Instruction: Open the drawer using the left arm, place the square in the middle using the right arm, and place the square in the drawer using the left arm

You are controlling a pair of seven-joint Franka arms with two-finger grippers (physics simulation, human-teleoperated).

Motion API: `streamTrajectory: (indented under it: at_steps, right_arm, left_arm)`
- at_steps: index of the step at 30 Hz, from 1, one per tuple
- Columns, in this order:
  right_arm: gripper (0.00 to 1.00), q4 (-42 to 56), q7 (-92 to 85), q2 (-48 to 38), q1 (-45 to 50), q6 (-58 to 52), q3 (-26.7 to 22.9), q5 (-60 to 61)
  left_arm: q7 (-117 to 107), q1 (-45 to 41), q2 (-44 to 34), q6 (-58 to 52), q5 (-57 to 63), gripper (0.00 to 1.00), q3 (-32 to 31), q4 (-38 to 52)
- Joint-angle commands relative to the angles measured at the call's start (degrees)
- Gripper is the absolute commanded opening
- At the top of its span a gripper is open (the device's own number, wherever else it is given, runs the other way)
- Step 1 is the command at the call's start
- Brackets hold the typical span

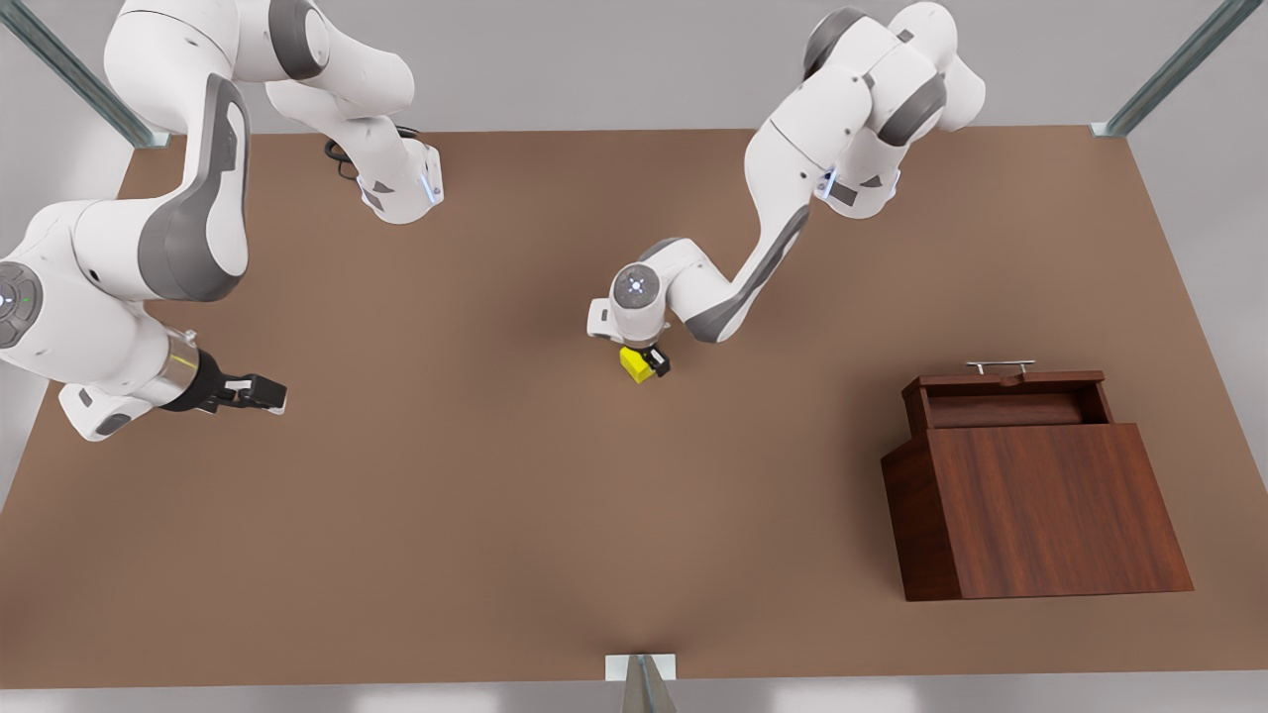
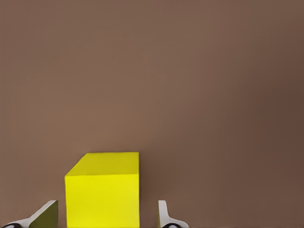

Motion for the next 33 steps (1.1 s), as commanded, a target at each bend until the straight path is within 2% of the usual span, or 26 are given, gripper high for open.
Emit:
streamTrajectory:
  at_steps: [1, 13, 18, 19, 22, 24, 33]
  right_arm:
    - [1.00, 0.03, -0.59, 0.00, 0.01, 0.02, -0.01, 0.12]
    - [1.00, 0.03, -0.59, 0.01, -0.08, 0.02, -0.01, 0.12]
    - [1.00, 0.03, -0.50, 0.01, 0.09, 0.02, -0.01, 0.20]
    - [1.00, 0.03, -0.50, 0.01, 0.01, 0.02, -0.01, 0.20]
    - [1.00, 0.03, -0.59, 0.01, -0.17, 0.02, -0.01, 0.20]
    - [1.00, -0.06, -0.59, 0.09, -0.26, 0.11, -0.01, 0.20]
    - [1.00, -0.06, -1.11, 0.18, -0.43, 0.20, -0.18, 0.29]
  left_arm:
    - [1.74, -0.10, 0.07, 1.20, 0.03, 1.00, 0.36, 0.02]
    - [1.65, -2.12, 2.17, 3.13, 0.03, 1.00, 1.85, 0.02]
    - [1.65, -2.29, 2.35, 3.13, 0.03, 0.97, 1.94, 0.02]
    - [1.65, -2.29, 2.35, 3.13, 0.03, 0.95, 1.85, 0.02]
    - [1.65, -2.47, 2.35, 3.04, 0.03, 0.75, 2.03, 0.02]
    - [1.65, -3.00, 2.44, 2.95, 0.03, 0.68, 2.99, 0.02]
    - [1.57, -3.61, 2.18, 2.34, -0.06, 0.68, 3.70, 0.11]
